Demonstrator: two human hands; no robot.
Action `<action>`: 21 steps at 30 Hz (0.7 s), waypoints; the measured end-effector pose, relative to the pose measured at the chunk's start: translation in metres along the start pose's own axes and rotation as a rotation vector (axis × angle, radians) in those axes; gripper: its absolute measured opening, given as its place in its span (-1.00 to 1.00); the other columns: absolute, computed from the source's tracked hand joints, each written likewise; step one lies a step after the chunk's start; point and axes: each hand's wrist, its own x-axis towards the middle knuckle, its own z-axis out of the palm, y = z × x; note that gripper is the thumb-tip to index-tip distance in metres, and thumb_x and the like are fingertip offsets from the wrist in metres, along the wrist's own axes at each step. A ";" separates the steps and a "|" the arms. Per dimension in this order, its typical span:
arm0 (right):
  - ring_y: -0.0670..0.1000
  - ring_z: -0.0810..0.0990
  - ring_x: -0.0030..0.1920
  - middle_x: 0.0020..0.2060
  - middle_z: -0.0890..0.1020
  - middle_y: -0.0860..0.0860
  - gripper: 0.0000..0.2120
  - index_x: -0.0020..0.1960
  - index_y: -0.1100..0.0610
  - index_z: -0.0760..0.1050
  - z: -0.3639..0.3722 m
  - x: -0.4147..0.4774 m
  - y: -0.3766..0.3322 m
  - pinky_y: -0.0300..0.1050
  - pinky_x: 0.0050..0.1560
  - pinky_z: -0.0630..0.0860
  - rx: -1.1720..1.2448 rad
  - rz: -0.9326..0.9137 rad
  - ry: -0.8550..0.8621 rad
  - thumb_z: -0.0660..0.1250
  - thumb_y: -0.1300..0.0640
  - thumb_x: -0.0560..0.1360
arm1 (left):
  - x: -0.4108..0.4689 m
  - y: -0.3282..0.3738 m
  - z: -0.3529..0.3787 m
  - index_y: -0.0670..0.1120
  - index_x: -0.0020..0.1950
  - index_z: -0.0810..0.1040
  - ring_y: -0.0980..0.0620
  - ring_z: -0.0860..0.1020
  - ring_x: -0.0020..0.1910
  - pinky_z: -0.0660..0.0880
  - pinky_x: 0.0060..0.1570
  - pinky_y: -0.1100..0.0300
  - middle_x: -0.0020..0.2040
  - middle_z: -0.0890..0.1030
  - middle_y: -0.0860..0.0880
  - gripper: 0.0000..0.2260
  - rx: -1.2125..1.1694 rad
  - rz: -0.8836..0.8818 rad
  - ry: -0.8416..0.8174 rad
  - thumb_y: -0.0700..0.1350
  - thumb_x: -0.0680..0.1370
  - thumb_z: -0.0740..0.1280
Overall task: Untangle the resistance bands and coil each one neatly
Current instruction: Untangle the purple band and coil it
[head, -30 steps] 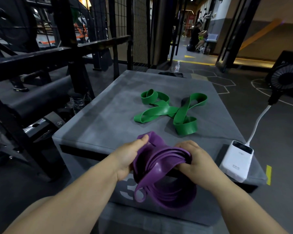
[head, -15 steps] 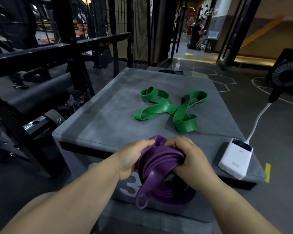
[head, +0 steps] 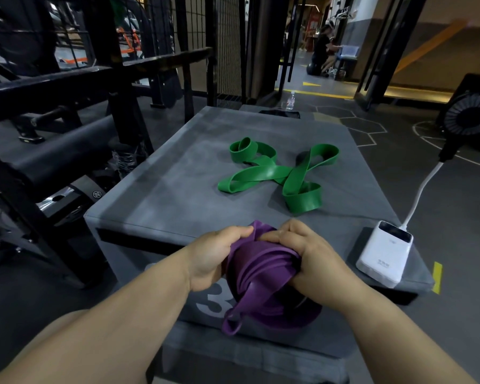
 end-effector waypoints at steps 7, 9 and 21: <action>-0.15 0.53 0.00 0.03 0.36 -0.27 -0.51 0.19 -0.08 0.55 0.001 -0.002 -0.002 -0.05 0.09 0.51 -0.067 0.067 -0.074 0.33 -0.04 0.25 | 0.006 -0.002 0.002 -0.15 0.06 0.64 -0.05 0.62 -0.04 0.48 0.13 0.09 -0.06 0.69 -0.12 -0.69 0.226 -0.010 0.095 0.04 0.60 0.23; -0.13 0.53 0.02 0.06 0.33 -0.27 -0.52 0.20 -0.08 0.52 0.004 -0.003 -0.001 -0.03 0.08 0.52 -0.099 0.049 -0.101 0.34 -0.04 0.27 | 0.008 -0.004 0.000 -0.14 0.11 0.62 -0.04 0.63 0.01 0.49 0.15 0.11 -0.01 0.69 -0.12 -0.68 0.312 -0.023 0.110 0.06 0.60 0.23; -0.16 0.56 0.06 0.00 0.58 -0.16 -0.59 0.02 0.07 0.58 -0.018 -0.002 0.002 -0.32 0.11 0.44 0.039 -0.013 0.057 0.42 0.19 0.16 | 0.020 0.011 -0.041 -0.12 -0.33 0.53 -0.06 0.51 -0.40 0.45 -0.36 0.23 -0.36 0.56 -0.12 -0.65 0.334 0.148 0.551 0.00 0.61 0.25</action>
